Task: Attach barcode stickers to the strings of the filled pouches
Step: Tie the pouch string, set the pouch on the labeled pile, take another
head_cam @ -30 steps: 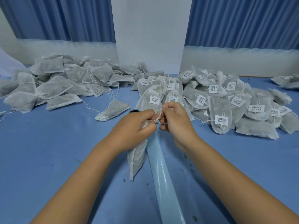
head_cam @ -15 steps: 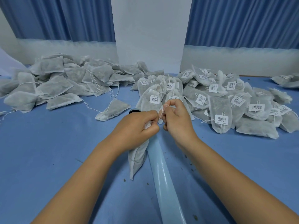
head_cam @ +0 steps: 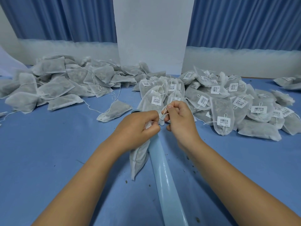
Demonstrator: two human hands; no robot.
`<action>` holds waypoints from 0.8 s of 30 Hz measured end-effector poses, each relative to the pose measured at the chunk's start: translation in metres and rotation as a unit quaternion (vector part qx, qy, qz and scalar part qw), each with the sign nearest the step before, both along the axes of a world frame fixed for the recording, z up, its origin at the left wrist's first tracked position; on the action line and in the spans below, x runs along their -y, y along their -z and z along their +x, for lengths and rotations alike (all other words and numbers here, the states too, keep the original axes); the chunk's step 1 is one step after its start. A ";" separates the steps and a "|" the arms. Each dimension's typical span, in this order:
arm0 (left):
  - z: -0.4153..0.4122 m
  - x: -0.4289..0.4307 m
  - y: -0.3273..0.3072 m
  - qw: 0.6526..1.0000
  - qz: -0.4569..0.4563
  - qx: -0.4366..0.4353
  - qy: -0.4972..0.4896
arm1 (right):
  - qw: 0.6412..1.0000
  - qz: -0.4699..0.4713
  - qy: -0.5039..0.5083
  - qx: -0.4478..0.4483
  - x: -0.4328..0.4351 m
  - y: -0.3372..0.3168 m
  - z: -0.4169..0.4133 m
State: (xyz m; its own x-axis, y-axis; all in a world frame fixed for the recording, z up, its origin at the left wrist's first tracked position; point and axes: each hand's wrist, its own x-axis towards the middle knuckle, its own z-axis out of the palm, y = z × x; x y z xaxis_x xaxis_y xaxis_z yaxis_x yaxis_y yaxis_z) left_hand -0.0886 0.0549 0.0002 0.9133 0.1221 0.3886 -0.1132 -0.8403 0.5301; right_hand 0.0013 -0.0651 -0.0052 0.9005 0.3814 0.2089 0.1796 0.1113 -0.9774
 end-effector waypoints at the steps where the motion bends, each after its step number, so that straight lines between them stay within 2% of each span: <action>1: 0.001 -0.002 0.002 1.000 -0.023 0.001 -0.003 | 1.000 0.011 -0.008 -0.010 0.000 -0.001 0.001; 5: 0.007 -0.011 0.010 0.988 -0.149 0.002 -0.039 | 0.999 0.030 -0.012 -0.013 0.003 -0.005 0.006; 7: 0.010 -0.018 0.010 0.969 -0.237 -0.024 -0.060 | 0.999 0.046 -0.010 -0.011 0.003 -0.006 0.008; 9: 0.009 -0.026 0.011 0.955 -0.284 -0.064 -0.057 | 0.998 0.054 -0.016 -0.005 0.003 -0.006 0.009; 12: 0.007 -0.035 0.013 0.946 -0.293 -0.109 -0.081 | 0.998 0.057 -0.024 0.010 0.003 -0.006 0.009; 16: 0.006 -0.043 0.010 0.939 -0.303 -0.073 -0.146 | 0.996 0.055 -0.052 0.044 0.006 -0.008 0.007; 24: 0.008 -0.041 0.004 0.910 -0.343 0.046 -0.229 | 0.957 -0.064 -0.127 0.254 0.002 -0.004 -0.017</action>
State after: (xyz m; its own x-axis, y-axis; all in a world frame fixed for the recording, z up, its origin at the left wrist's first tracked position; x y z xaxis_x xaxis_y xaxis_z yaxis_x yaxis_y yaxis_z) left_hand -0.0810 0.0955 -0.0040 0.6735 0.7239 0.1498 0.0956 -0.2862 0.9534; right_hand -0.0155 -0.0670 -0.0014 0.5702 0.6262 0.5317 0.6182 0.0991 -0.7797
